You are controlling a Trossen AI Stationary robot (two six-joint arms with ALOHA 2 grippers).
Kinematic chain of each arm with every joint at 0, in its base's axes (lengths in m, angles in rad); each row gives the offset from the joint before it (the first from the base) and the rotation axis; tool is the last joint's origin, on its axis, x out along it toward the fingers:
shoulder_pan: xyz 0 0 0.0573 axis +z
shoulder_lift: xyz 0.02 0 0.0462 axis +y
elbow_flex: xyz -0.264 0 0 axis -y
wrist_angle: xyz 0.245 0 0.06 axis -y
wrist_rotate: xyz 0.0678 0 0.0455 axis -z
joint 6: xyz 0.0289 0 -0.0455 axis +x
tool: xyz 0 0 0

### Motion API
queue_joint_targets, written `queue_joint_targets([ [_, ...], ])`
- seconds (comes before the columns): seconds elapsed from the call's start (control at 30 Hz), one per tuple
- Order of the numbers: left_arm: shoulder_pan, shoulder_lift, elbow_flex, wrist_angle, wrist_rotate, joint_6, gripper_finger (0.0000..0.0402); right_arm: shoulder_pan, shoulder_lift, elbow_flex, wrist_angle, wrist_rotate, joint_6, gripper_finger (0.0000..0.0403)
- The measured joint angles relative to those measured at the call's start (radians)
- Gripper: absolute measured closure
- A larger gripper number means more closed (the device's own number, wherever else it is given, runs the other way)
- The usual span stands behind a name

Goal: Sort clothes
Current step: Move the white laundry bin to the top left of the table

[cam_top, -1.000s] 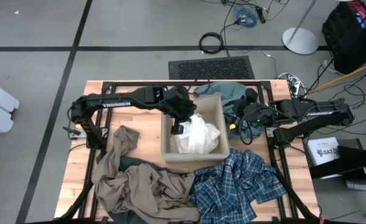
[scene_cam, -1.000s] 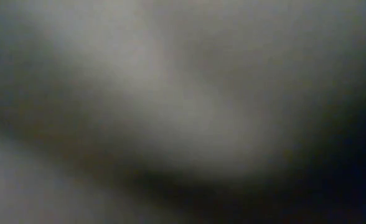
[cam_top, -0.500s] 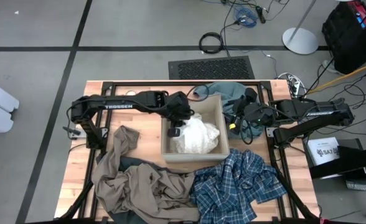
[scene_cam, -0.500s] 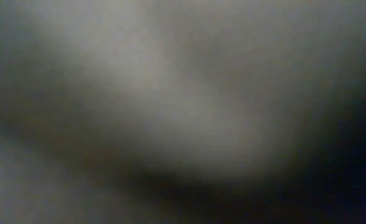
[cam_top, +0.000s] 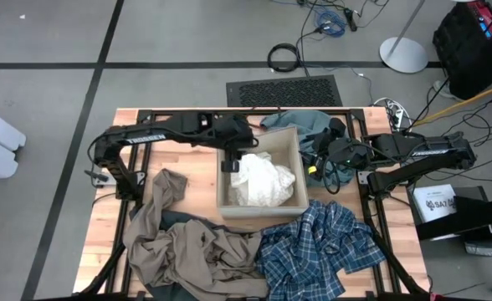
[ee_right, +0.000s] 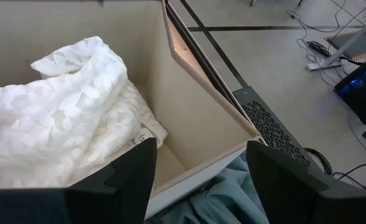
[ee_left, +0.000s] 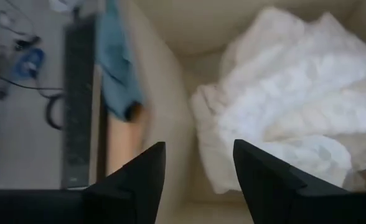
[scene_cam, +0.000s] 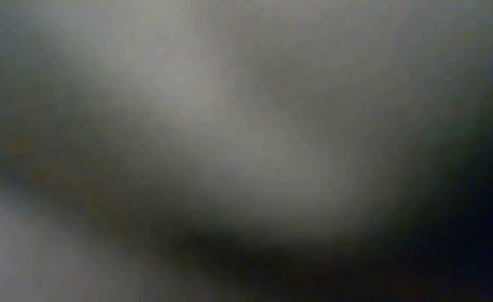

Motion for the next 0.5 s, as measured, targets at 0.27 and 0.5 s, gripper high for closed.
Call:
queue_joint_targets([
  [0.27,-0.001,-0.006,0.218,-0.192,0.006,-0.059,0.0203,0.0,0.0,0.0,0.0,0.0,0.0,0.0165],
  [0.5,-0.009,-0.075,0.232,-0.444,0.052,-0.277,0.0203,0.0,0.0,0.0,0.006,0.0,0.001,0.0165],
])
